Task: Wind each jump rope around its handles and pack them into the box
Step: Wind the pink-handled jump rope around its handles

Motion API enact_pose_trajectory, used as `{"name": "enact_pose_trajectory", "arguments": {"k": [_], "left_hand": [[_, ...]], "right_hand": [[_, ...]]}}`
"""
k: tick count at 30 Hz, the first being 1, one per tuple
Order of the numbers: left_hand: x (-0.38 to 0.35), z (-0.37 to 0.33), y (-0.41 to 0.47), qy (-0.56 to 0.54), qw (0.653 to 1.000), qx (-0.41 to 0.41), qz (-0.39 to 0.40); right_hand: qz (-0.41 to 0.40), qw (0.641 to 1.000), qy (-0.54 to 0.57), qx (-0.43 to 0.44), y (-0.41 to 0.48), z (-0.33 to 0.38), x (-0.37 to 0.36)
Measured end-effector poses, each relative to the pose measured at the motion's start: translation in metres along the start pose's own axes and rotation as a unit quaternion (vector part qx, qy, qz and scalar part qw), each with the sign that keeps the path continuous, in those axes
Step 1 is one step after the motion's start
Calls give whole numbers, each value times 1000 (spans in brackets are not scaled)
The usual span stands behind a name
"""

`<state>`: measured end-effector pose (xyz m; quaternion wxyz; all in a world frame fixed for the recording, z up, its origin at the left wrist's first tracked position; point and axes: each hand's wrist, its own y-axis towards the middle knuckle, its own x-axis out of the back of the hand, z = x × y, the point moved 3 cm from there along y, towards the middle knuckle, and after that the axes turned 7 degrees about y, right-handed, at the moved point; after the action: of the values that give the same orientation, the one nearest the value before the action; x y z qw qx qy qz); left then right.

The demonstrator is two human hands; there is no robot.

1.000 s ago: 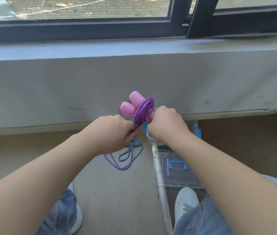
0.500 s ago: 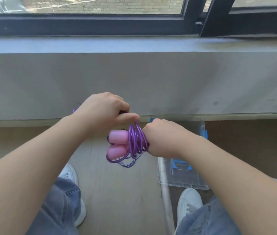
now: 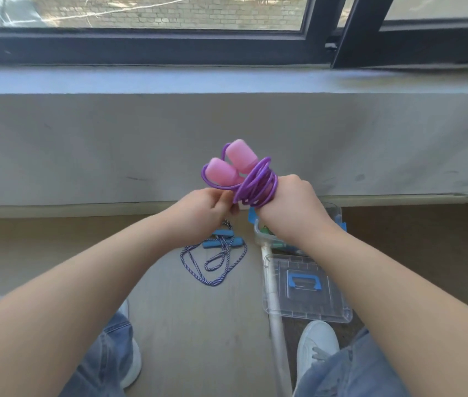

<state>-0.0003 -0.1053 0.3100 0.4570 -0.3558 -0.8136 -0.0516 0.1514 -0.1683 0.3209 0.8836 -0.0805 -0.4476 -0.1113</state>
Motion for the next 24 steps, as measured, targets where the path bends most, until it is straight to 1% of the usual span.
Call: {"name": "enact_pose_trajectory", "arguments": {"k": [1,2,3,4,6,7,8,10,11,12,14,17,18,21,23,24], "left_hand": [[0,-3,0,15,1000,-5,3],[-1,-5,-2,1,1000,-3,14],[-3,-5,-3,-36,999,12,34],[-5,-3,-4,-100,993,28,51],[-5,-3,-6,-211,974,60,53],[-4,-4,-7,-258,962,82,44],[-3,-5,-9,-319,941,100,43],[-3,-9,-12,-450,881,139,52],[-1,-12,-14,-490,857,154,44],[1,-11,-14,-498,851,162,29],[4,-9,-16,-489,855,173,11],[10,-7,-19,-517,837,178,21],[11,-7,-19,-508,842,178,19],[12,-6,-19,-440,879,184,-8],[11,-2,-16,-414,892,180,-42],[11,0,-14,-398,899,172,-68]], "right_hand": [[-5,1000,-10,-19,2,-4,-1],[-7,999,-10,-40,3,-8,-1],[-6,998,-9,-59,3,-10,-1],[-8,997,-17,-71,3,-13,-2],[-22,996,-63,-64,2,-12,-1],[-31,995,-79,-59,1,-11,0],[-38,994,-89,-51,0,-8,0],[-44,994,-101,-23,0,-4,-3],[-40,994,-106,-5,0,-2,-6],[-35,994,-104,14,0,-1,-9],[-29,994,-93,47,0,1,-15],[-45,991,-93,79,0,1,-16],[-51,990,-98,86,0,1,-17],[-59,981,-150,108,0,3,-27],[-59,974,-186,118,-2,8,-34],[-40,974,-190,117,-4,10,-36]]}}
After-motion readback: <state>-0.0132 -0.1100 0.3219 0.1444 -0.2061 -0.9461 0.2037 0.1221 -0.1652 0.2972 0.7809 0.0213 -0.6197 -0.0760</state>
